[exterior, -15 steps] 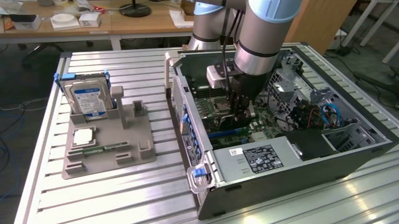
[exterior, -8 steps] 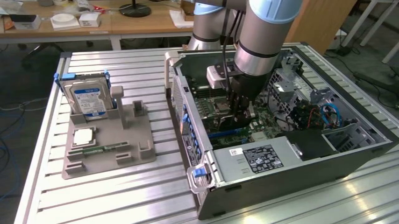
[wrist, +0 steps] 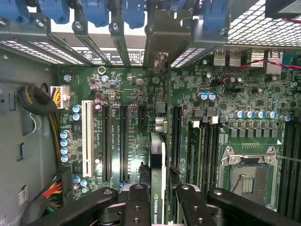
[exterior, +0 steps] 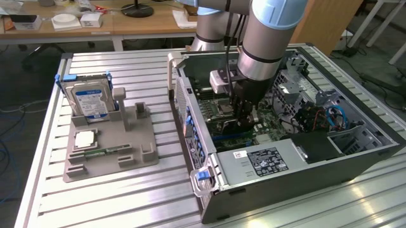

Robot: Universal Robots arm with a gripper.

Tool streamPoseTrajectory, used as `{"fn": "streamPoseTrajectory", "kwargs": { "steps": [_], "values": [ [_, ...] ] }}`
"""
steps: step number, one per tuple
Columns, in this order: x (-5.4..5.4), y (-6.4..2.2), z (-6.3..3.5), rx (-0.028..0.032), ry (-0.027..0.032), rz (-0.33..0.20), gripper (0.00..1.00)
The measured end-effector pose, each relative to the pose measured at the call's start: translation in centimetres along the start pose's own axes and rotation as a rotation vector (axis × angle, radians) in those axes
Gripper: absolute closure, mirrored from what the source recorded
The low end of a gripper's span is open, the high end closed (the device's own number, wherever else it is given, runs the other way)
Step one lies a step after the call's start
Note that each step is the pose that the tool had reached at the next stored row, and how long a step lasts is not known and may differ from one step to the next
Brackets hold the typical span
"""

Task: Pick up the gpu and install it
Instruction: 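Insert the gpu into the slot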

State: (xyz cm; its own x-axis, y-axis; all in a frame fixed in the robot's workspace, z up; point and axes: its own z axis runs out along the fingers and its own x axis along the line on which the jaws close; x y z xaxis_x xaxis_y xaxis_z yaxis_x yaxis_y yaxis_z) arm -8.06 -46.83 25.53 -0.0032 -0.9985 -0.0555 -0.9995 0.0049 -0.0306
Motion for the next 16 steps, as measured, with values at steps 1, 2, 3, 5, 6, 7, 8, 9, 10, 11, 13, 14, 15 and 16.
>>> {"fn": "streamPoseTrajectory", "kwargs": {
  "steps": [1,2,3,5,6,7,8,9,10,11,13,14,15,16],
  "values": [
    [0.0,0.0,0.0,0.0,0.0,0.0,0.75],
    [0.0,0.0,0.04,0.0001,-0.0002,0.0,0.75],
    [0.01,0.0,0.16,0.0001,-0.0003,0.0,0.75],
    [0.02,0.01,0.24,-0.0004,0.0005,0.0,0.75],
    [0.02,0.01,0.25,-0.0004,0.0004,0.0,0.75],
    [0.02,0.01,0.26,-0.0002,0.0003,0.0,0.75],
    [0.02,0.01,0.27,-0.0002,0.0001,0.0,0.75],
    [0.02,0.01,0.28,-0.0001,0.0,0.0,0.75],
    [0.01,0.01,0.28,-0.0001,-0.0001,0.0,0.75],
    [0.01,0.01,0.28,-0.0001,-0.0001,0.0,0.75],
    [0.0,0.0,0.2,0.0003,-0.0009,0.0,0.75],
    [-0.01,-0.01,0.11,0.0006,-0.0015,0.0,0.75],
    [-0.01,-0.01,0.01,0.0003,-0.0007,0.0,0.75],
    [-0.01,-0.01,-0.07,0.0002,-0.0001,0.0,0.75]
  ]
}}
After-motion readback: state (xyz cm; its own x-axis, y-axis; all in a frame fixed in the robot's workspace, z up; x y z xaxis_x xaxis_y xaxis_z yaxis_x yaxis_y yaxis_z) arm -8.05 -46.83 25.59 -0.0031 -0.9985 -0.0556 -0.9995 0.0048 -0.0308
